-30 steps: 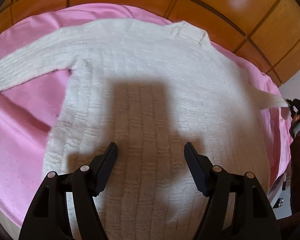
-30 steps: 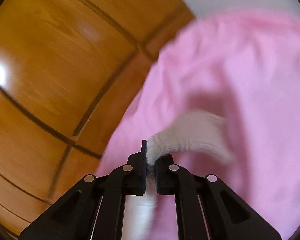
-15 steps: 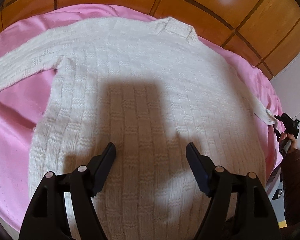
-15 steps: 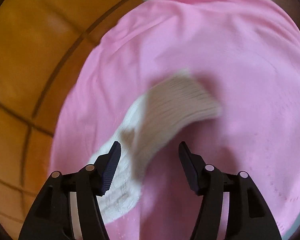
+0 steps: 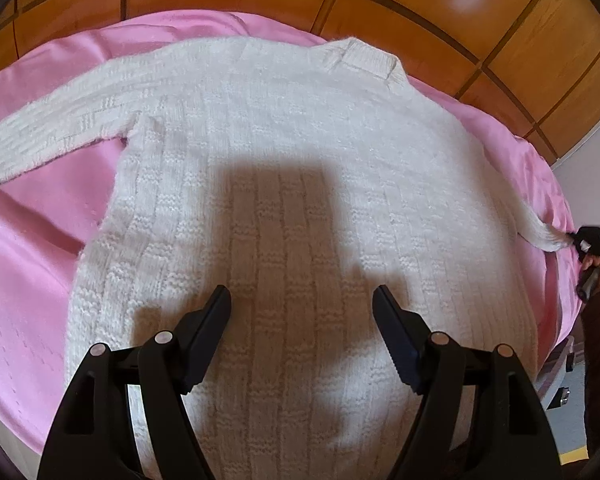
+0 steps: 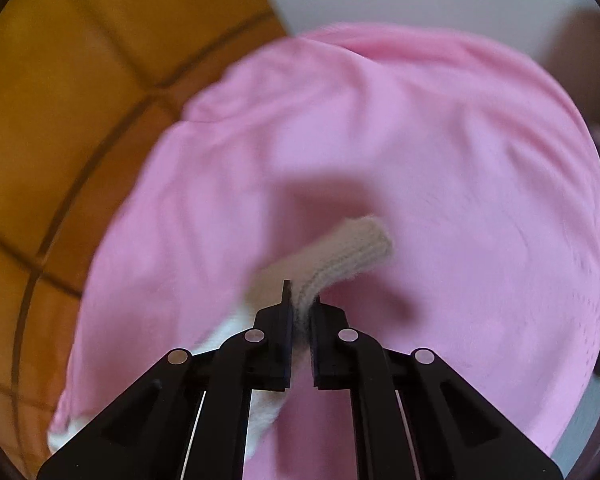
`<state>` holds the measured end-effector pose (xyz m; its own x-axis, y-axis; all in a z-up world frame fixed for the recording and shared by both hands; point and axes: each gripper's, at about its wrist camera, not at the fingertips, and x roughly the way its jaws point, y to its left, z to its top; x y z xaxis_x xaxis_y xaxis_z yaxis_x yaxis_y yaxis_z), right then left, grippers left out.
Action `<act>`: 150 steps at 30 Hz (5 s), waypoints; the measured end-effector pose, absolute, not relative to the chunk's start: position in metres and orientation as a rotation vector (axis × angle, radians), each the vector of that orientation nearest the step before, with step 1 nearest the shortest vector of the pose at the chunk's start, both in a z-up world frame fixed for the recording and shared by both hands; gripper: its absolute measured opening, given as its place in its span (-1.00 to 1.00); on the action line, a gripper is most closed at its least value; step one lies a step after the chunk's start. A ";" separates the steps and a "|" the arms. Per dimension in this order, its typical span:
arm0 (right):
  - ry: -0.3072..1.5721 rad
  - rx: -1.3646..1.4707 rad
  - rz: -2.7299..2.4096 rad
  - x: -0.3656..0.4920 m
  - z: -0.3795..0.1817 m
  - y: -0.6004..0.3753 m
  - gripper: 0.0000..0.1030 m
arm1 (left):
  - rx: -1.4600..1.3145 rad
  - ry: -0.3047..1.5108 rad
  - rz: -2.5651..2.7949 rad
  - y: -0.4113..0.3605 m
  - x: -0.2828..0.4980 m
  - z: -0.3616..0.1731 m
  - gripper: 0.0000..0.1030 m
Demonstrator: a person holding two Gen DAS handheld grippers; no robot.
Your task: Fold small clothes
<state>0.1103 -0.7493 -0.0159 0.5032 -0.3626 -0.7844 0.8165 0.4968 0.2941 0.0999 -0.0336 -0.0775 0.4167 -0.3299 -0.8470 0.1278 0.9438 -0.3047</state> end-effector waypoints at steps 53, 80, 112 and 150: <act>0.968 0.381 -0.033 0.244 -0.036 -0.423 0.08 | -0.363 0.986 -0.257 -0.016 0.257 -0.069 -0.87; 0.967 0.102 -0.198 0.265 -0.094 -0.381 0.45 | -0.994 0.683 0.266 0.319 0.099 -0.084 0.28; 0.976 0.071 -0.236 0.264 -0.095 -0.379 0.59 | -0.653 0.658 -0.298 0.123 0.210 -0.003 -1.00; 1.327 0.198 0.615 0.355 -0.105 -0.013 -0.90 | -0.310 0.830 -0.339 0.039 0.086 -0.133 -0.26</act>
